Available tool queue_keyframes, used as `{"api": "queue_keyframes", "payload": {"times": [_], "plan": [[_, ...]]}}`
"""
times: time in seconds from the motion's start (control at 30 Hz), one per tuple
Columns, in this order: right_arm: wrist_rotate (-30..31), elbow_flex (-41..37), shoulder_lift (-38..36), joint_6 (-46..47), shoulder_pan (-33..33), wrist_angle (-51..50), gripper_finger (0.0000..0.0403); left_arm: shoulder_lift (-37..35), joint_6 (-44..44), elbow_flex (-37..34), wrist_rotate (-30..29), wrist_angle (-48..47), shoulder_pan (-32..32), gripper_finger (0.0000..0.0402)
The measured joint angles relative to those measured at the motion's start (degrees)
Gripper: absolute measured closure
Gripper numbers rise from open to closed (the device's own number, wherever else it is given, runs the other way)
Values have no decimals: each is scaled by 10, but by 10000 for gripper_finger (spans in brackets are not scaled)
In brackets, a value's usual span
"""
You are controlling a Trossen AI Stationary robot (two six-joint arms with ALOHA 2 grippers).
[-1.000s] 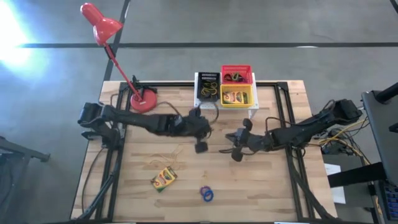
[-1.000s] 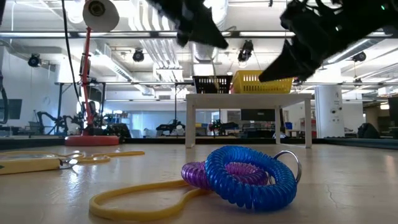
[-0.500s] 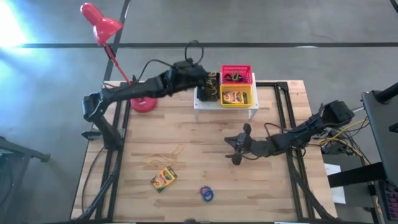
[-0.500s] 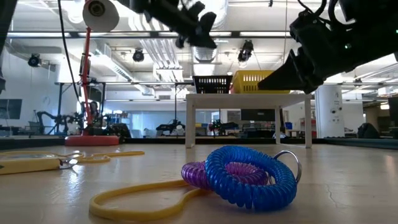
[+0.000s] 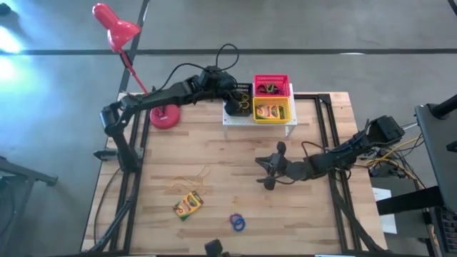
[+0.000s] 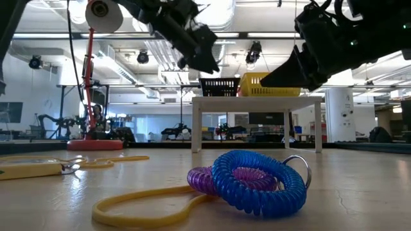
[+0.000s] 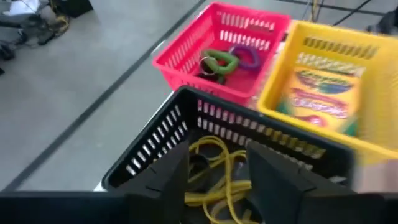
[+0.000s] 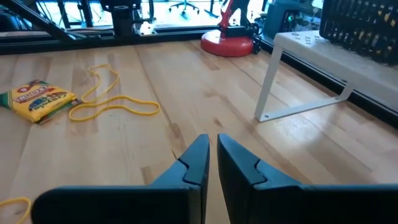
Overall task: Pick & Place Office Desk Supplies
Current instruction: Put the yellow crayon box into the yellow bin on the shelf
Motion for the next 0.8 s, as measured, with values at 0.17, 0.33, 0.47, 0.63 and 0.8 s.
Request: {"api": "queue_keyframes", "payload": {"times": [0.17, 0.33, 0.47, 0.63, 0.8], "plan": [[0, 1, 1, -5, 0, 3, 374, -47, -14, 15, 1, -85, -35, 210], [-31, 6, 1, -12, 0, 4, 374, -100, -14, -37, 2, -98, -109, 213], [-225, 17, 1, -47, -9, 2, 374, -138, -22, -119, -4, -61, -190, 220], [-396, 50, 34, -46, -10, -1, 372, -164, -52, -255, -30, 75, -302, 224], [-479, 119, 125, -23, -10, -18, 335, -164, -132, -364, -105, 206, -401, 224]]}}
